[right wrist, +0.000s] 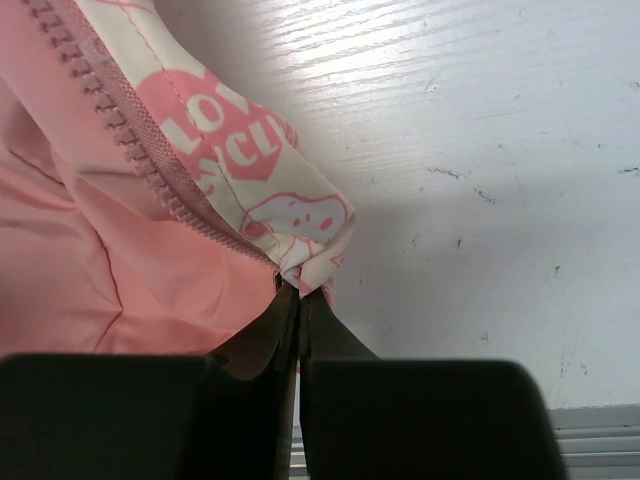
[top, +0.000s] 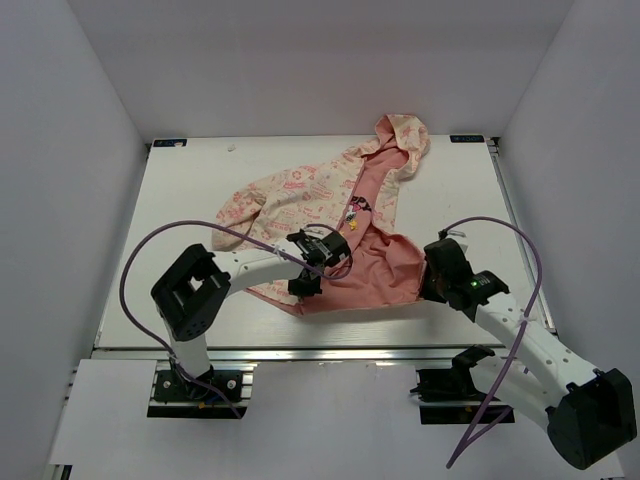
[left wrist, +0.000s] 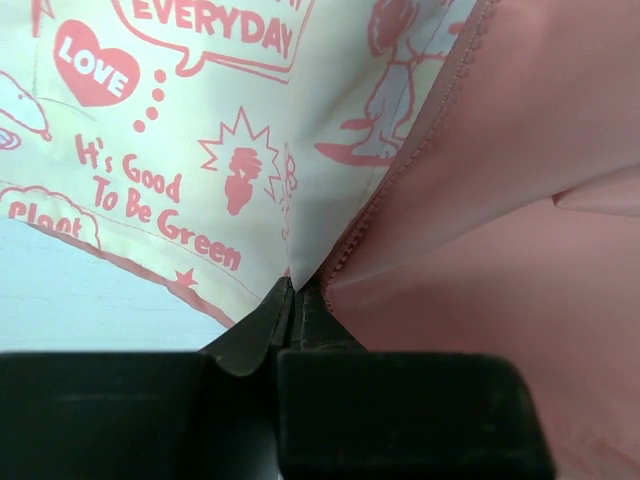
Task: Zip up the jacket
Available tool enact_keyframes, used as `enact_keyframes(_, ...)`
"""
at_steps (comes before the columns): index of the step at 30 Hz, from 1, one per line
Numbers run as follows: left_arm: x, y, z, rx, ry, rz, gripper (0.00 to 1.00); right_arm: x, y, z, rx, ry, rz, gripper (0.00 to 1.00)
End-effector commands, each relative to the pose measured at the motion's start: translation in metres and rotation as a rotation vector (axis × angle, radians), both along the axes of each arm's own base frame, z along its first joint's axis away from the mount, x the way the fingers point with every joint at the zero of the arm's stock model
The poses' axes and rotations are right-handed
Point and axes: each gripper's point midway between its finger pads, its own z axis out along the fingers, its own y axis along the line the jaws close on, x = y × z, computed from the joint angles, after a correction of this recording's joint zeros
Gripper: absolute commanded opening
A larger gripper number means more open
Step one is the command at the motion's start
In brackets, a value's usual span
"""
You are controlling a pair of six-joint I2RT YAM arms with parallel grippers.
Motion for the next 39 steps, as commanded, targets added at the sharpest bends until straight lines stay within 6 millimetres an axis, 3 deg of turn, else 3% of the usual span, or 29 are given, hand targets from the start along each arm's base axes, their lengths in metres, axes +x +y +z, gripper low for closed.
enact_keyframes(1, 0.002, 0.012, 0.017, -0.002, -0.032, 0.005, 0.06, 0.004, -0.012, 0.002, -0.038, -0.010, -0.048, 0.00)
enact_keyframes(10, 0.003, 0.048, 0.017, 0.022, -0.019, 0.060, 0.13, 0.004, -0.024, -0.001, -0.057, 0.008, -0.107, 0.00)
enact_keyframes(19, -0.001, 0.051, 0.021, -0.028, -0.018, 0.043, 0.23, 0.005, -0.030, -0.005, -0.068, 0.033, -0.132, 0.00)
enact_keyframes(22, -0.002, 0.052, 0.021, -0.047, -0.023, 0.045, 0.16, 0.007, -0.028, -0.002, -0.059, 0.021, -0.122, 0.00)
enact_keyframes(23, -0.001, 0.048, 0.022, -0.067, -0.030, 0.039, 0.04, 0.007, -0.027, -0.002, -0.055, 0.020, -0.115, 0.00)
enact_keyframes(24, -0.005, 0.045, 0.020, -0.090, -0.014, 0.027, 0.00, 0.009, -0.024, -0.001, -0.042, 0.013, -0.101, 0.00)
enact_keyframes(26, -0.004, 0.035, 0.018, -0.135, -0.015, -0.004, 0.00, 0.010, -0.020, 0.000, -0.026, -0.003, -0.065, 0.00)
enact_keyframes(30, -0.010, 0.013, 0.021, -0.261, 0.005, -0.086, 0.00, 0.015, 0.025, 0.017, 0.143, -0.087, 0.172, 0.00)
enact_keyframes(32, -0.003, -0.005, 0.038, -0.367, -0.052, -0.143, 0.00, 0.016, 0.040, 0.030, 0.195, -0.149, 0.272, 0.00)
enact_keyframes(33, -0.008, -0.012, 0.040, -0.422, -0.042, -0.172, 0.00, 0.008, 0.057, 0.036, 0.271, -0.153, 0.360, 0.00)
enact_keyframes(37, 0.001, -0.056, 0.100, -0.716, -0.197, -0.278, 0.00, 0.006, 0.096, 0.076, 0.456, -0.311, 0.551, 0.00)
enact_keyframes(39, 0.003, -0.066, 0.119, -0.806, -0.246, -0.298, 0.00, 0.000, 0.110, 0.087, 0.535, -0.331, 0.612, 0.00)
